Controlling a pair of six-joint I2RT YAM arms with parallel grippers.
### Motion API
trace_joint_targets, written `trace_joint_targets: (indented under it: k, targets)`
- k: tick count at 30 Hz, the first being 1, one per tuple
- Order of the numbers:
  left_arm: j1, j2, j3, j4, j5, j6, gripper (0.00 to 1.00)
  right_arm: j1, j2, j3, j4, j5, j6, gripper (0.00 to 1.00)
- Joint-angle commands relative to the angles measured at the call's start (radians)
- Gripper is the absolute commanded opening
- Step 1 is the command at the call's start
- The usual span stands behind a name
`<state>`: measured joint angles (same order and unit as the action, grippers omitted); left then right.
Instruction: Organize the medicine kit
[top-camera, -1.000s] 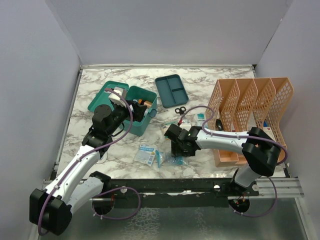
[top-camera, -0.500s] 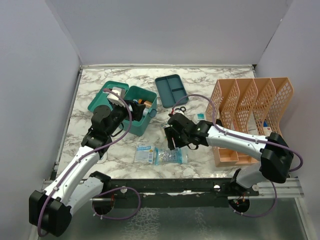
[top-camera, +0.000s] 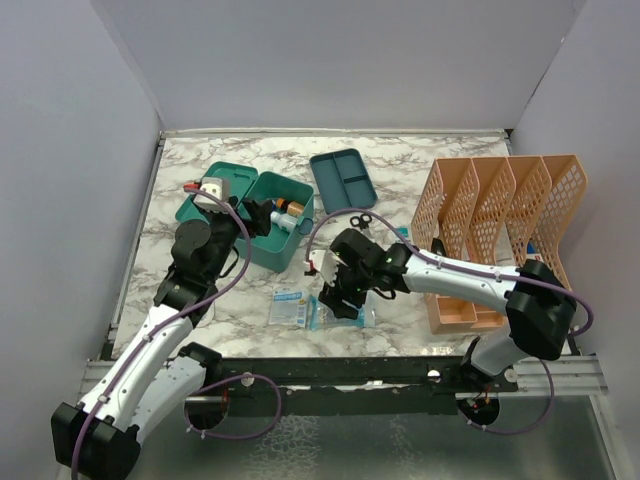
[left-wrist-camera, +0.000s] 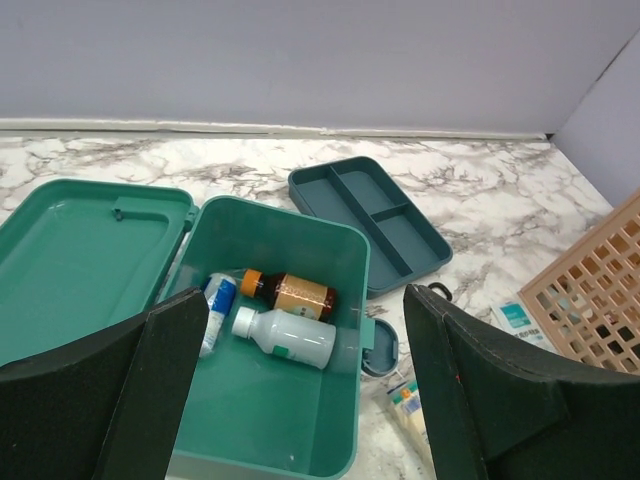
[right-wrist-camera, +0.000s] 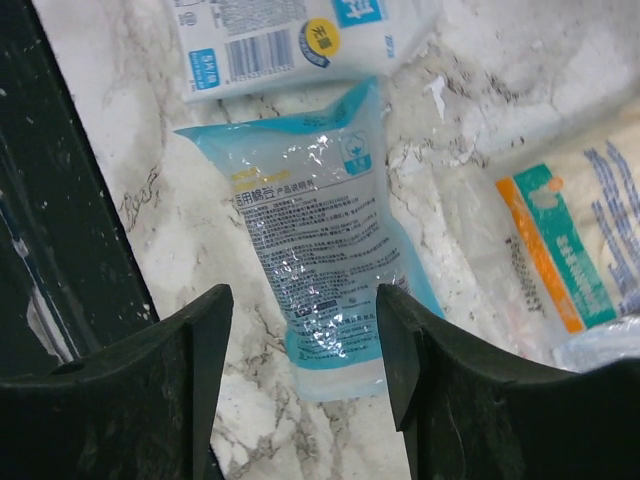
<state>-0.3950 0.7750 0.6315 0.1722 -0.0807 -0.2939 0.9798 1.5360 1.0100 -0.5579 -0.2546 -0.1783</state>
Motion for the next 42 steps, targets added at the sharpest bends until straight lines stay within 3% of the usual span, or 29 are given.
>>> trace_joint_targets:
  k: [1, 7, 18, 26, 32, 34, 35, 37, 40, 42]
  targets:
    - [-0.004, -0.017, -0.012, 0.020, -0.082, 0.009, 0.82, -0.001, 0.015, -0.006, 0.052, -0.091, -0.205, 0.59]
    - [-0.004, -0.056, -0.025, 0.017, -0.191, 0.011, 0.83, -0.002, 0.080, -0.008, 0.034, -0.039, -0.258, 0.55]
    - [-0.005, -0.124, -0.086, 0.097, -0.219, -0.003, 0.82, -0.001, 0.114, -0.049, 0.129, 0.077, -0.249, 0.29]
    - [-0.004, -0.112, -0.083, 0.094, -0.227, 0.000, 0.82, -0.001, 0.115, -0.052, 0.155, 0.117, -0.228, 0.02]
    - [-0.004, -0.109, -0.081, 0.094, -0.232, 0.006, 0.82, -0.001, 0.084, -0.037, 0.133, 0.092, -0.202, 0.01]
    - [-0.004, -0.111, -0.081, 0.092, -0.233, 0.008, 0.82, -0.002, 0.072, -0.031, 0.131, 0.076, -0.198, 0.01]
    - [-0.004, -0.111, -0.082, 0.092, -0.235, 0.008, 0.82, -0.001, 0.071, -0.028, 0.133, 0.088, -0.188, 0.06]
    - [-0.004, -0.115, -0.082, 0.092, -0.235, 0.010, 0.82, -0.002, 0.083, -0.016, 0.131, 0.130, -0.165, 0.34]
    - [-0.004, -0.113, -0.082, 0.090, -0.236, 0.010, 0.82, -0.002, 0.116, -0.001, 0.133, 0.167, -0.155, 0.57]
    - [-0.004, -0.106, -0.076, 0.084, -0.231, 0.010, 0.82, -0.002, 0.135, 0.009, 0.133, 0.158, -0.158, 0.62]
